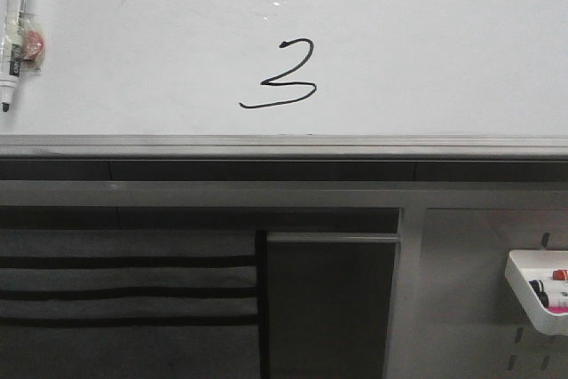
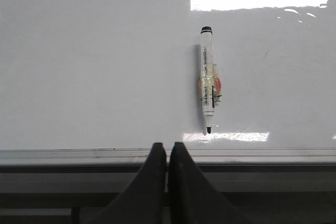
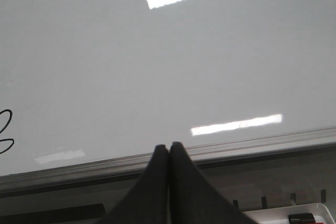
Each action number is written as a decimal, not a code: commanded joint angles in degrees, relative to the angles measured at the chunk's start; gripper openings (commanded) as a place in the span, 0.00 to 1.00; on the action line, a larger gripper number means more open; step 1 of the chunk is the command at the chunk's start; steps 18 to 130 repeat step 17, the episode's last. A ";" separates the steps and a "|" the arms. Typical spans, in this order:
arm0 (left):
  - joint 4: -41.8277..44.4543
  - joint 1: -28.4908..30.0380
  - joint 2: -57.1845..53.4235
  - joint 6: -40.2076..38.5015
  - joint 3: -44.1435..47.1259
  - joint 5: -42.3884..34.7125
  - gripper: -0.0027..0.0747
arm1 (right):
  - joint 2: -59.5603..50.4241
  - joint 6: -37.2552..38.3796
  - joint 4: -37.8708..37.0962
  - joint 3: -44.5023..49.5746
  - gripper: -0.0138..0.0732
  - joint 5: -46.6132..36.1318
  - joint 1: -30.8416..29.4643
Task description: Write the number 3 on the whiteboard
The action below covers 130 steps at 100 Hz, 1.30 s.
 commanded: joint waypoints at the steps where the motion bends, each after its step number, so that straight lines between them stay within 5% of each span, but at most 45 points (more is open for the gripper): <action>1: 0.03 0.14 -1.77 -0.44 0.19 -4.60 0.01 | -1.31 0.12 -0.93 1.08 0.07 -4.95 -0.22; 130: 0.03 0.14 -1.77 -0.44 0.19 -4.60 0.01 | -1.31 0.12 -0.93 1.08 0.07 -4.95 -0.22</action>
